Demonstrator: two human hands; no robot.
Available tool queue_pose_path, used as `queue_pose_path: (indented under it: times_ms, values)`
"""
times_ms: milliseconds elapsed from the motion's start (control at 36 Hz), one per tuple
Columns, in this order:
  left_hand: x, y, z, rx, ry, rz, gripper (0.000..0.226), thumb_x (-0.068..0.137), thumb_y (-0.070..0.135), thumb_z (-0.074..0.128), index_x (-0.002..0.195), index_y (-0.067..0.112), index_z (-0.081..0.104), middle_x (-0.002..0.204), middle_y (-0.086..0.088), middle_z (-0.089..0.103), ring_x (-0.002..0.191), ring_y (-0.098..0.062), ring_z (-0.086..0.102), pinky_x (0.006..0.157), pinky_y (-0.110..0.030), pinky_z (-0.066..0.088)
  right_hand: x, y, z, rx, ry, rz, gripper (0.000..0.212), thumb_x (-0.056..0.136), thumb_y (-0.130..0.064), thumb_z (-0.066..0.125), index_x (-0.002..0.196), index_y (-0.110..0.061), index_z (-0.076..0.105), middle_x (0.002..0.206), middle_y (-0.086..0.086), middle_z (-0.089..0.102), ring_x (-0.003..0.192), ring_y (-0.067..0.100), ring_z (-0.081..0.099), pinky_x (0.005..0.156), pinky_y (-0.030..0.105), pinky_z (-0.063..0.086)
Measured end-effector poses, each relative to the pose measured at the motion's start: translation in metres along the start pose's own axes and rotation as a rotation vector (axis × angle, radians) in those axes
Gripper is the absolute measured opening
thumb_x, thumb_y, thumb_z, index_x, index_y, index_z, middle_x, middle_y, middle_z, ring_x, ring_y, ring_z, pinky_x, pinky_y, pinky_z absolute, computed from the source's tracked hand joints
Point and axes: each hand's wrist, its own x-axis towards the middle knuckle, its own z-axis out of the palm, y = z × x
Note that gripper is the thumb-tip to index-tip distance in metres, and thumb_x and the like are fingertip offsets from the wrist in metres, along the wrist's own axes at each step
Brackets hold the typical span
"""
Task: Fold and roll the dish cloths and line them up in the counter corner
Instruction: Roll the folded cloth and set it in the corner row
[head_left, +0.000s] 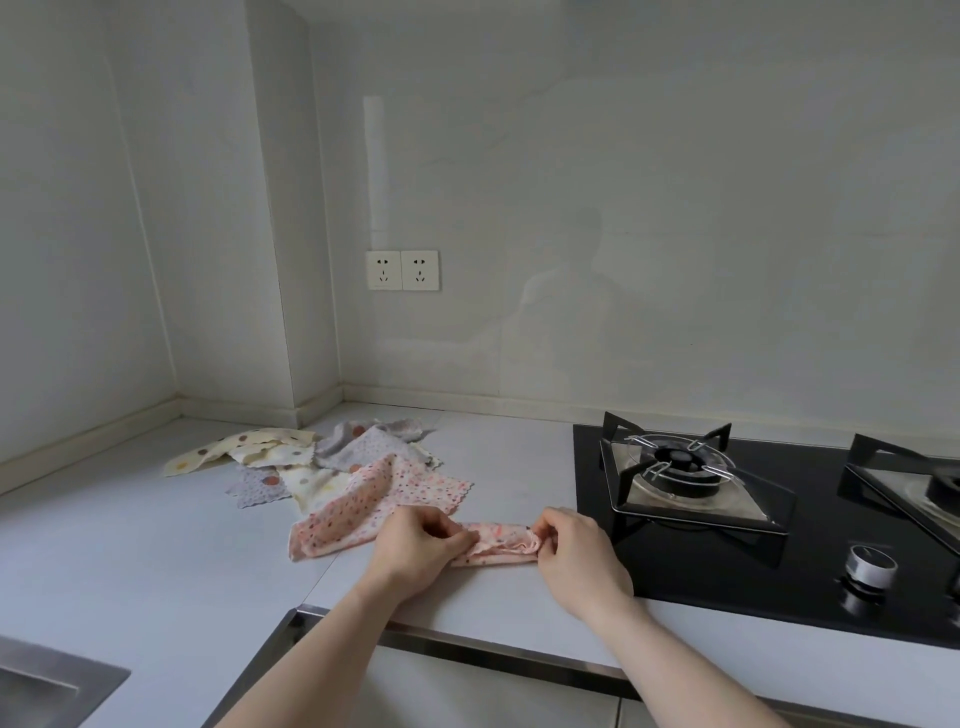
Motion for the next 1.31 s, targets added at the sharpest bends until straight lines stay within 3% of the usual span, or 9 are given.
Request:
queue_pose_path:
  times_ms: [222, 444, 528, 611, 722, 889, 1056, 1222, 1306]
  values:
    - [-0.001, -0.005, -0.003, 0.012, 0.011, 0.072, 0.026, 0.074, 0.036, 0.082, 0.092, 0.03, 0.064, 0.081, 0.008, 0.067, 0.072, -0.003, 0.062, 0.069, -0.024, 0.053, -0.002, 0.001, -0.001, 0.011, 0.071, -0.016, 0.039, 0.094, -0.05, 0.04, 0.077, -0.022, 0.062, 0.085, -0.009, 0.067, 0.084, 0.017, 0.058, 0.07, 0.032, 0.044]
    - [0.006, -0.012, 0.001, 0.28, -0.079, 0.118, 0.068, 0.074, 0.076, 0.056, 0.13, 0.038, 0.059, 0.125, 0.016, 0.054, 0.113, -0.011, 0.053, 0.101, -0.036, 0.045, 0.001, 0.004, 0.002, -0.025, 0.011, -0.055, 0.023, 0.091, -0.048, 0.053, 0.08, -0.028, 0.058, 0.088, -0.015, 0.065, 0.092, 0.011, 0.052, 0.084, 0.028, 0.044]
    - [0.005, -0.012, 0.002, 0.361, -0.103, 0.142, 0.054, 0.079, 0.066, 0.054, 0.12, 0.032, 0.063, 0.122, 0.015, 0.058, 0.114, -0.015, 0.048, 0.1, -0.038, 0.041, 0.0, 0.002, 0.0, -0.092, -0.017, -0.101, 0.015, 0.092, -0.046, 0.051, 0.088, -0.032, 0.051, 0.088, -0.015, 0.059, 0.092, 0.007, 0.043, 0.096, 0.025, 0.035]
    - [0.005, -0.013, 0.001, 0.251, -0.093, 0.167, 0.022, 0.08, 0.052, 0.061, 0.083, 0.03, 0.059, 0.087, 0.015, 0.061, 0.092, -0.012, 0.051, 0.081, -0.034, 0.045, 0.001, 0.002, 0.003, -0.134, -0.015, -0.125, 0.011, 0.094, -0.04, 0.049, 0.099, -0.034, 0.042, 0.093, -0.017, 0.056, 0.093, 0.004, 0.04, 0.108, 0.027, 0.029]
    - [0.006, -0.014, -0.002, 0.113, -0.127, 0.151, 0.015, 0.075, 0.042, 0.068, 0.079, 0.032, 0.057, 0.077, 0.017, 0.061, 0.082, -0.005, 0.053, 0.071, -0.028, 0.042, 0.002, 0.011, 0.014, -0.141, -0.026, -0.152, 0.033, 0.089, -0.044, 0.049, 0.12, -0.039, 0.037, 0.108, -0.02, 0.059, 0.11, 0.0, 0.051, 0.117, 0.029, 0.024]
    - [0.005, -0.007, -0.007, 0.099, -0.12, 0.106, 0.012, 0.076, 0.032, 0.065, 0.08, 0.035, 0.055, 0.081, 0.02, 0.061, 0.083, -0.004, 0.056, 0.072, -0.026, 0.043, 0.005, 0.01, 0.016, -0.195, -0.019, -0.105, 0.034, 0.087, -0.046, 0.052, 0.119, -0.034, 0.058, 0.11, -0.015, 0.059, 0.106, 0.015, 0.053, 0.102, 0.032, 0.034]
    - [-0.008, 0.03, -0.024, 0.109, -0.24, -0.172, 0.023, 0.071, 0.044, 0.056, 0.084, 0.028, 0.066, 0.08, 0.013, 0.065, 0.088, -0.016, 0.056, 0.076, -0.033, 0.044, 0.018, -0.032, -0.024, -0.174, -0.426, 0.142, 0.026, 0.097, -0.037, 0.053, 0.118, -0.023, 0.056, 0.122, -0.002, 0.057, 0.113, 0.023, 0.048, 0.101, 0.034, 0.036]
    - [-0.036, 0.095, -0.077, -0.165, -0.362, -0.401, 0.004, 0.087, 0.017, 0.07, 0.088, 0.019, 0.067, 0.079, 0.0, 0.072, 0.08, -0.018, 0.067, 0.075, -0.037, 0.054, 0.003, -0.088, -0.114, 0.315, -0.496, 0.457, 0.015, 0.089, -0.024, 0.071, 0.095, -0.024, 0.058, 0.098, -0.008, 0.068, 0.085, 0.006, 0.062, 0.064, 0.014, 0.045]
    - [-0.05, 0.131, -0.113, -0.255, -0.4, -0.339, 0.006, 0.092, 0.012, 0.067, 0.088, 0.014, 0.065, 0.078, 0.002, 0.072, 0.073, -0.011, 0.066, 0.069, -0.029, 0.055, -0.015, -0.108, -0.162, 0.478, -0.439, 0.527, 0.019, 0.084, -0.023, 0.078, 0.093, -0.021, 0.062, 0.09, -0.004, 0.073, 0.083, 0.009, 0.067, 0.069, 0.021, 0.052]
